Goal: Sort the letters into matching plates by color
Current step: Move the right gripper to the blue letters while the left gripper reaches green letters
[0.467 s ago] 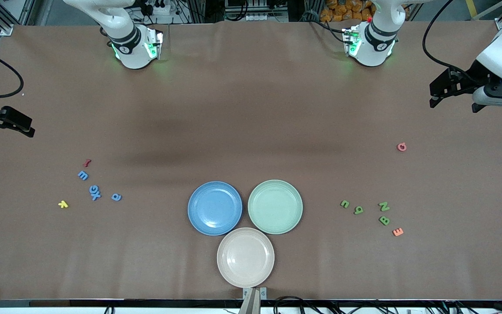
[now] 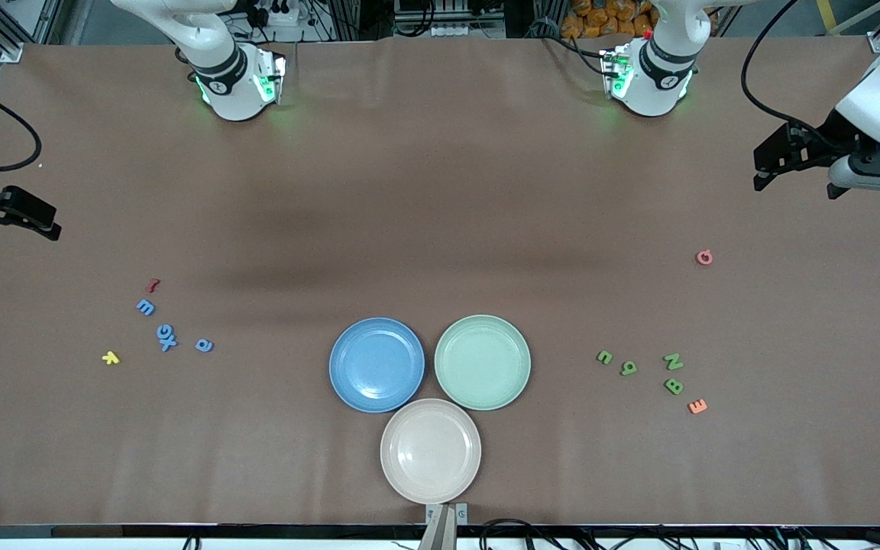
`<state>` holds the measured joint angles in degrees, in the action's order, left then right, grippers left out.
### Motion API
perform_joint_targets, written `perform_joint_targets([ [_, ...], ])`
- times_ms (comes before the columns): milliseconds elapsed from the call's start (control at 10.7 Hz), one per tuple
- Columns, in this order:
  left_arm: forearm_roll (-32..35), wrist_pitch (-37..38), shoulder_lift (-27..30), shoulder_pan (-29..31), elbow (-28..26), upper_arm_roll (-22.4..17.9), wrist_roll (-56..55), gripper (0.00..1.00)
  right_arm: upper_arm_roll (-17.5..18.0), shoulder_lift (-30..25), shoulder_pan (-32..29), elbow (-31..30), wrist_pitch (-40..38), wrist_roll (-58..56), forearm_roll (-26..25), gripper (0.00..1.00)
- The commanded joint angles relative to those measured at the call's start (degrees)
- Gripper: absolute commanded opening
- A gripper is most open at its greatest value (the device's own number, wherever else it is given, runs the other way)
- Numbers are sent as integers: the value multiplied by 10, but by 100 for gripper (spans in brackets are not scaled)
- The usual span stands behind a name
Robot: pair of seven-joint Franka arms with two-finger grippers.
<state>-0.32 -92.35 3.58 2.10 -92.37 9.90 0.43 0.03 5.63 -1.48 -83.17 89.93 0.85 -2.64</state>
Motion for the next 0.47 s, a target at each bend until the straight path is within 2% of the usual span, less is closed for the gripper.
perform_joint_targets([
  [0,3,-1,-44,4,12,-2,-2,100,0,-5,-4,-5,-2,0,10,100],
  [280,7,-66,-123,0,12,-3,-20,100,0,6,-7,-9,19,1,10,100],
  [373,8,-111,-153,1,13,-3,-21,100,0,17,-11,-11,31,1,10,100],
])
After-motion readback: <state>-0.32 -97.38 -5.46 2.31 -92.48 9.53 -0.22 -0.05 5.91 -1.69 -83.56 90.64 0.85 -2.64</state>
